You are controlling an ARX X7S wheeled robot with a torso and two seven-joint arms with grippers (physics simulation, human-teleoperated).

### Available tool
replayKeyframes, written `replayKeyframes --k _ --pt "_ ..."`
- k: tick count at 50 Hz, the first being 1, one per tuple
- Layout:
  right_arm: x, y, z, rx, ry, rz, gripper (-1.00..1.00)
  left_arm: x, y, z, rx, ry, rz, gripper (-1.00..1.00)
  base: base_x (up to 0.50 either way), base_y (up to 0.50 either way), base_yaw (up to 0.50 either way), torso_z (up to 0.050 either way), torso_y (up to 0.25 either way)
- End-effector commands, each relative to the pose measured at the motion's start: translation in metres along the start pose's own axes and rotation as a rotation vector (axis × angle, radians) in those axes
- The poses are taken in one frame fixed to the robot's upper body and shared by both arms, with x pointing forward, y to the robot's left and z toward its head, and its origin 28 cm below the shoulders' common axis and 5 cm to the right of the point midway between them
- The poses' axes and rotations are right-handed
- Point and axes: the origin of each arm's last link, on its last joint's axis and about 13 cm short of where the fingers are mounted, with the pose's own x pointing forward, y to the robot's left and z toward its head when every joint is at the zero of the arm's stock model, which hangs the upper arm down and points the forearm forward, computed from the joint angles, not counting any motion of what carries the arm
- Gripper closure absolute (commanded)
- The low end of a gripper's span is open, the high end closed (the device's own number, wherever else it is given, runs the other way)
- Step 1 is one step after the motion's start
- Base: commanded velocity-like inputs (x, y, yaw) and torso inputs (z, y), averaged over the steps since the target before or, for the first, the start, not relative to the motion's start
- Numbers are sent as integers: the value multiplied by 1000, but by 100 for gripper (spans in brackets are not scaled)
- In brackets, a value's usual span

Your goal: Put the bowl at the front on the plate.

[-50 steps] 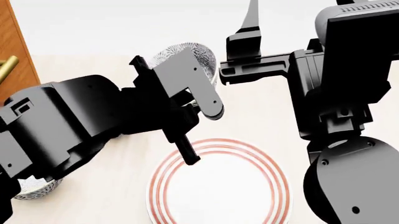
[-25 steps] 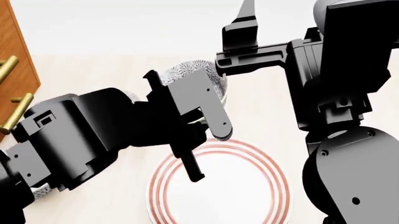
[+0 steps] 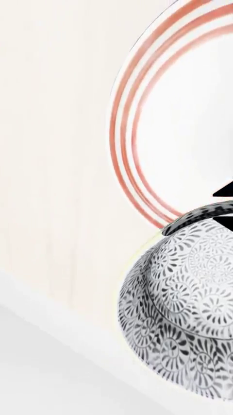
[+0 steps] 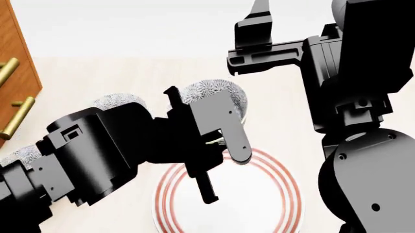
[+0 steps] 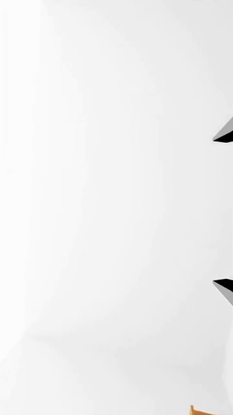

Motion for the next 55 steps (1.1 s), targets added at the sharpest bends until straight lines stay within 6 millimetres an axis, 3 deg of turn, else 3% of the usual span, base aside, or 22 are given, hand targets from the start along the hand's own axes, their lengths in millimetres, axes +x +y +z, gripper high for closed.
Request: replayKeyframes --k 1,21,55 --pt "0 -1 3 0 -9 -3 -100 5 0 3 33 11 -1 100 0 0 0 0 0" --pt "-1 -1 2 -3 -15 -3 -100 14 -11 -10 56 49 -25 100 0 0 0 0 1" --pt "-2 -2 1 -7 -12 -8 -100 22 -28 -9 95 9 -99 100 0 0 0 0 0"
